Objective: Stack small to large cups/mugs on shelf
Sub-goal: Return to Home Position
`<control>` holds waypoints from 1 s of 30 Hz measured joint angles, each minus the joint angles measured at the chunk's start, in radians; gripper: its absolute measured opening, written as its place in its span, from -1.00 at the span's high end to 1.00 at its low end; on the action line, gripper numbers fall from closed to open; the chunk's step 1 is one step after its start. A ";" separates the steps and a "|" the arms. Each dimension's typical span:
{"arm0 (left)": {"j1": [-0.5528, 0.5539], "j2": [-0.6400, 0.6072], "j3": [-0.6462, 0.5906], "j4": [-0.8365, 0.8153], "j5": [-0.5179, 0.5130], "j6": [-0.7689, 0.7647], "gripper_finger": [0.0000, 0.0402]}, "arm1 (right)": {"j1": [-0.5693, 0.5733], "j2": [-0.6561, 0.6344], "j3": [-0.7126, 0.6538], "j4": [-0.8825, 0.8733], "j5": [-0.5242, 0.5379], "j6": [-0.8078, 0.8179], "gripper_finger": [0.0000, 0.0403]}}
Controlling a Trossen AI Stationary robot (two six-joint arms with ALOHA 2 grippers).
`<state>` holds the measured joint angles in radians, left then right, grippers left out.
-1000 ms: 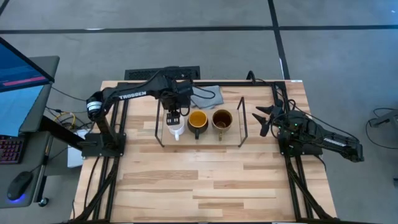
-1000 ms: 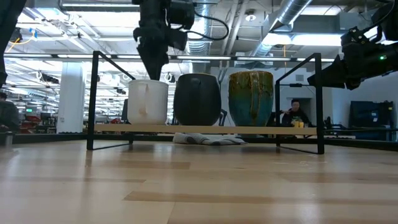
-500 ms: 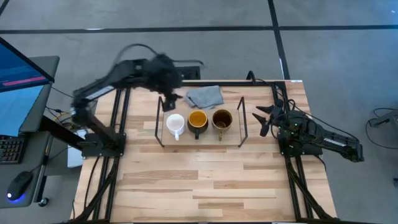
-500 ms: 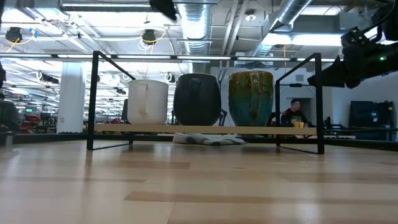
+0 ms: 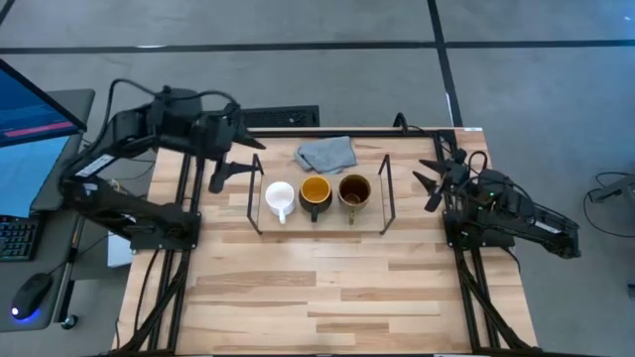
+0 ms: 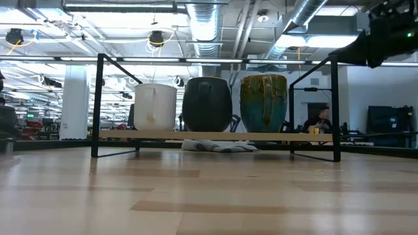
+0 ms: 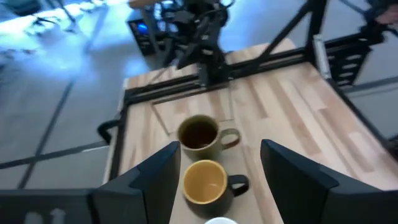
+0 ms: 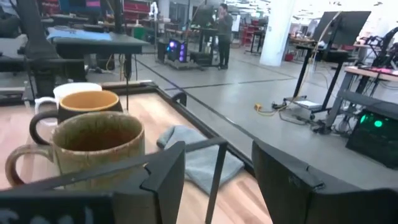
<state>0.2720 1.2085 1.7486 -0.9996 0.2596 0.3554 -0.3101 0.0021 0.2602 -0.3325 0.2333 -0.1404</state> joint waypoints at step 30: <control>0.000 -1.066 -1.421 0.788 -0.202 -0.258 -0.07 | 0.000 0.000 -0.003 0.039 -0.117 0.007 -0.04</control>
<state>0.2718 0.1422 0.3272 -0.2120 0.0577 0.0978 -0.3099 0.0025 0.2577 -0.2940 0.1165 -0.1331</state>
